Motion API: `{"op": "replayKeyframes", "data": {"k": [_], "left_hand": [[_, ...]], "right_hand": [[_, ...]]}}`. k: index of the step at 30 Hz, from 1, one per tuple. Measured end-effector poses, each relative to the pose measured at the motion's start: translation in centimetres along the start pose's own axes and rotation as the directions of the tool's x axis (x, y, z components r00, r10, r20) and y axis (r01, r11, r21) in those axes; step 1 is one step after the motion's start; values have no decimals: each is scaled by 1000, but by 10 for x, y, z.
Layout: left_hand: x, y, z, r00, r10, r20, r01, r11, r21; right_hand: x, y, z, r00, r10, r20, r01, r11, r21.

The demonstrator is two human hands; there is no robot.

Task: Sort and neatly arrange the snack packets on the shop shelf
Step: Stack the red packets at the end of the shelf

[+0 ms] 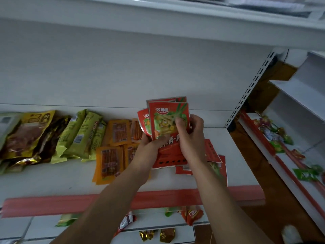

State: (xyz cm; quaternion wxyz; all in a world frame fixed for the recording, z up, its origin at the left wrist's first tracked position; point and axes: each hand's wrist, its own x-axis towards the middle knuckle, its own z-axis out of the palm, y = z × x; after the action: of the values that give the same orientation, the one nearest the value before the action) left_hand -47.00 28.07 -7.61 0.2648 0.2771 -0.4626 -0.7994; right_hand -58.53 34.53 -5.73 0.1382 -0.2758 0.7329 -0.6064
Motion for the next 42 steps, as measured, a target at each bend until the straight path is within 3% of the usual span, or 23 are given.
{"op": "replayKeyframes", "data": {"k": [5,9,11,13,14,17,19,20,22,24,25,27,29,34,38,42], "left_hand": [[7,0,6,999,27,32,-30,993,113],[17,1,1,986,39,-165,-37,999,18],[21,-1,-6,967,-33,-252,12,996,-87],[19,-3,-13,958,-81,-275,41,988,-147],[18,-4,-14,958,-102,-266,57,984,-170],[16,-7,-16,964,-177,-196,126,960,-249],[15,-8,-17,968,-196,-156,146,949,-280],[15,-9,-16,971,-193,-138,148,946,-287],[15,-10,-14,976,-180,-126,137,948,-287],[16,-11,-9,976,-139,-167,90,958,-273],[18,-12,-7,975,-94,-200,42,968,-249],[21,-13,-1,963,11,-270,-66,979,-195],[25,-14,5,945,67,-321,-128,977,-173],[35,-15,18,917,76,-392,-143,979,-145],[39,-16,25,877,63,-476,-124,987,-98],[41,-13,31,865,109,-490,-123,992,3]], "right_hand": [[12,-1,4,991,-2,131,3,1000,-1],[28,11,-9,987,71,147,-89,989,120],[39,27,-24,993,80,85,-71,991,-109],[44,45,-37,991,93,92,-43,896,-442],[45,51,-40,985,108,131,-23,849,-528],[43,61,-37,958,165,234,42,729,-684],[43,66,-35,965,132,225,75,684,-726],[43,65,-36,973,91,212,89,700,-708],[43,63,-41,982,50,184,61,831,-553],[45,58,-50,983,135,126,-97,958,-269],[45,54,-56,974,203,103,-190,974,-119],[47,44,-69,943,314,109,-325,940,106],[49,35,-82,925,347,153,-373,907,197],[47,7,-108,963,206,174,-265,835,481],[42,-11,-124,955,55,291,-219,792,570],[32,-22,-126,920,-42,391,-143,890,433]]}}
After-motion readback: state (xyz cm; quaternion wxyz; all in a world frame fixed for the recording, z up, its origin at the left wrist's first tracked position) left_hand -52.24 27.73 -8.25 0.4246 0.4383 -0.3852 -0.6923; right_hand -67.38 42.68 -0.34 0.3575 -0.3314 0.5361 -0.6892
